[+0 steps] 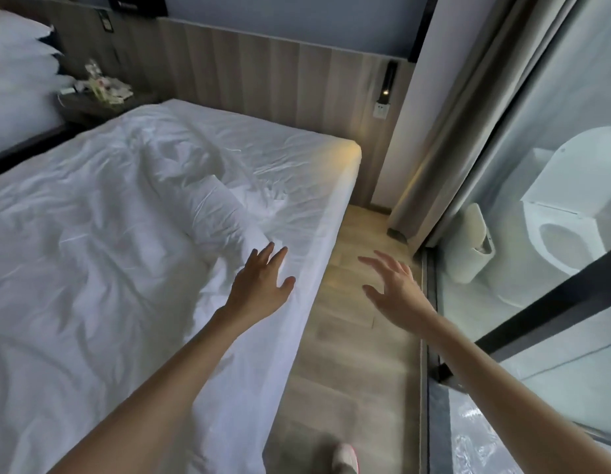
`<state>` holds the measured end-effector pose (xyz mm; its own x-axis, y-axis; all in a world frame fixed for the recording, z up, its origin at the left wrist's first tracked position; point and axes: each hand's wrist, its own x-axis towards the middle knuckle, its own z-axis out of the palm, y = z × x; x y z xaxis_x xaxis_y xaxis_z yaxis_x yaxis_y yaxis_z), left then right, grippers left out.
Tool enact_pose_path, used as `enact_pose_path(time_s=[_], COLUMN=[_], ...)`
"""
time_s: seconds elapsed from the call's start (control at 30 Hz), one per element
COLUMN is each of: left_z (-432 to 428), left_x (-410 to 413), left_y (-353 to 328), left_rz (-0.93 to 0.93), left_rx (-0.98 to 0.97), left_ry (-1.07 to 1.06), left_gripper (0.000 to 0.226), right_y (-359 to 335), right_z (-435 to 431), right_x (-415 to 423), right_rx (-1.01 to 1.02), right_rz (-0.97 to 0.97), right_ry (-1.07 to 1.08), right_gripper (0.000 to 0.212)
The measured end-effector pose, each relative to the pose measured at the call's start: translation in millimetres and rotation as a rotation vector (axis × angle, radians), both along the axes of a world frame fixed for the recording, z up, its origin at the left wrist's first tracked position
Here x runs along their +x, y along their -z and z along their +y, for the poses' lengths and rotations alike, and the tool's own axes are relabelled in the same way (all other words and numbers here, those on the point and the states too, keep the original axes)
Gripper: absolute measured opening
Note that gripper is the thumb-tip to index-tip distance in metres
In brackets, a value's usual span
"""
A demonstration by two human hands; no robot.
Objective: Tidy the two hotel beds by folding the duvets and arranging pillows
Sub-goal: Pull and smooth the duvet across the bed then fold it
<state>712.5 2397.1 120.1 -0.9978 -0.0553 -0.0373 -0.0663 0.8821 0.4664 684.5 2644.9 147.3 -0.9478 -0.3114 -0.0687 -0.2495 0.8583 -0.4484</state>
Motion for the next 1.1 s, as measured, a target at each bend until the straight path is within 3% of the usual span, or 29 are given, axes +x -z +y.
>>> enact_pose_path(time_s=[0.47, 0.73, 1.1], left_z=[-64.2, -101.1, -156.3], left_x=[-271.2, -361.3, -477.1], left_y=[29.9, 63.8, 117.4], left_rz=[-0.112, -0.132, -0.306], left_rx=[0.006, 0.121, 0.256], left_ry=[-0.322, -0.461, -0.540], left_gripper=[0.062, 0.061, 0.063], right_y=[26.3, 54.6, 108.0], right_z=[-83.3, -125.4, -192.3], right_x=[-361.1, -477.2, -608.7], right_rx=[0.050, 0.078, 0.089], right_rz=[-0.104, -0.197, -0.208], right_ry=[-0.300, -0.398, -0.491], right_gripper=[0.050, 0.051, 0.035])
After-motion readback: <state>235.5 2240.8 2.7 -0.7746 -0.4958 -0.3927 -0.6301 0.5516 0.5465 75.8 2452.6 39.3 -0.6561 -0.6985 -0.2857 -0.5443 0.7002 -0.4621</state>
